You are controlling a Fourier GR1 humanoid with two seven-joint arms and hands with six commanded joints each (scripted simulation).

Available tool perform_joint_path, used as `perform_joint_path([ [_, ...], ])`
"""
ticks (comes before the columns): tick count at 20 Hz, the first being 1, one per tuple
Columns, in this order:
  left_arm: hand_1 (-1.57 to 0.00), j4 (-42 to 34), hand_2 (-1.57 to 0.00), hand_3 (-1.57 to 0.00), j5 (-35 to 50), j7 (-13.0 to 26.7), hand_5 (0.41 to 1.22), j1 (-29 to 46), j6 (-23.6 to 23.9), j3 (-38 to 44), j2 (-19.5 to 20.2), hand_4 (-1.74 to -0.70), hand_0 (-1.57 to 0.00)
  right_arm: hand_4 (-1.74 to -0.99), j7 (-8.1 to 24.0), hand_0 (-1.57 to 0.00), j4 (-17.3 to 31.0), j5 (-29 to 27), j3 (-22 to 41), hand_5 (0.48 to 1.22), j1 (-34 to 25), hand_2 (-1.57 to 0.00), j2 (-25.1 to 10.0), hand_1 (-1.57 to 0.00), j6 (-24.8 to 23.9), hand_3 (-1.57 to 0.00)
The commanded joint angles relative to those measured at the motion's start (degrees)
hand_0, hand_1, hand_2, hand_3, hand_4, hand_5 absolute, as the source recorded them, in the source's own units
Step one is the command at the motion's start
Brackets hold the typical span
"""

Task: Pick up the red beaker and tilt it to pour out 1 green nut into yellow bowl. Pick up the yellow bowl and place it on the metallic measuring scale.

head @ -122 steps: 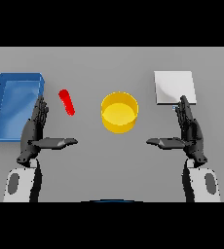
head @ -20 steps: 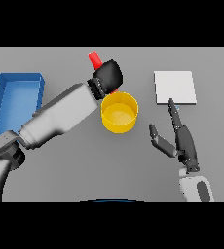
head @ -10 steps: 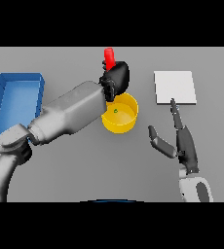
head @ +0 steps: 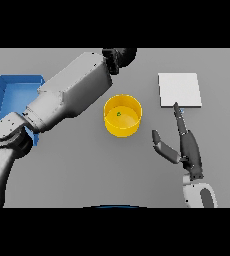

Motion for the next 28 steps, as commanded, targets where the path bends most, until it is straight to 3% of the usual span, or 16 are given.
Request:
perform_joint_path([
  [1, -1.57, 1.2, -1.57, -1.26, 1.6, 0.6, 1.221, -1.5, 0.0, 2.6, 1.0, -1.73, -1.57, -1.024, 0.0, 0.0, -0.4, 0.1, 0.0, 0.681, -0.2, 0.0, -0.1, 0.0, -0.1, 0.0],
  [2, -1.57, 2.4, -1.57, -1.02, 2.4, 0.7, 1.221, -2.5, 0.2, 4.1, 1.4, -1.73, -1.57, -1.028, 0.2, 0.0, -1.1, -0.3, 0.1, 0.68, 0.0, 0.0, -0.1, 0.0, 0.3, 0.0],
  [4, -1.57, 6.0, -1.57, -1.22, 5.9, -0.4, 1.221, -4.6, 2.1, 9.1, 3.1, -1.73, -1.57, -1.009, 1.2, 0.0, -1.6, -1.2, -0.3, 0.676, 0.4, 0.0, -0.4, 0.0, 0.9, 0.0],
  [8, -1.57, 12.2, -1.57, -1.43, 15.2, 6.2, 1.221, -7.4, 0.7, 22.1, 6.4, -1.73, -1.57, -0.99, 0.7, 0.0, 0.3, -0.6, 0.0, 0.672, -1.5, 0.0, 0.3, 0.0, 0.2, 0.0],
  [16, -1.57, 17.2, -1.57, -1.42, 33.1, 16.6, 1.221, 1.2, 11.1, 42.4, 19.1, -1.74, -1.57, -1.023, 0.6, 0.0, 1.0, -3.0, -0.5, 0.654, -2.3, 0.0, 0.8, 0.0, 1.2, 0.0],
  [19, -1.57, 16.3, -1.57, -1.43, 39.2, 21.4, 1.221, 6.6, 15.0, 48.2, 21.8, -1.74, -1.57, -1.05, 0.8, 0.0, 1.5, -2.1, -0.3, 0.653, -2.5, 0.0, 0.5, 0.0, 0.8, 0.0],
  [20, -1.57, 15.3, -1.57, -1.44, 41.7, 21.1, 1.221, 9.1, 16.0, 50.3, 22.6, -1.74, -1.57, -1.057, 0.3, 0.0, 0.9, -2.2, -0.2, 0.652, -1.9, 0.0, 0.4, 0.0, 1.0, 0.0],
  [23, -1.57, 11.4, -1.57, -1.47, 47.6, 25.0, 1.221, 16.3, 19.4, 54.6, 22.6, -1.74, -1.57, -1.047, 0.7, 0.0, 1.4, -0.7, 0.2, 0.651, -2.1, 0.0, 0.3, 0.0, 0.3, 0.0],
  [25, -1.57, 7.0, -1.57, -1.47, 51.0, 26.4, 1.221, 21.1, 20.6, 56.6, 22.0, -1.74, -1.57, -1.052, 2.1, 0.0, 0.9, 0.4, 0.2, 0.648, -2.4, 0.0, -0.1, 0.0, -0.3, 0.0],
  [28, -1.57, -3.0, -1.57, -1.48, 54.5, 30.5, 1.221, 29.3, 21.6, 58.0, 21.6, -1.74, -1.57, -1.041, 1.5, 0.0, 0.8, 0.4, 0.7, 0.65, -1.7, 0.0, 0.0, 0.0, 0.1, 0.0],
])
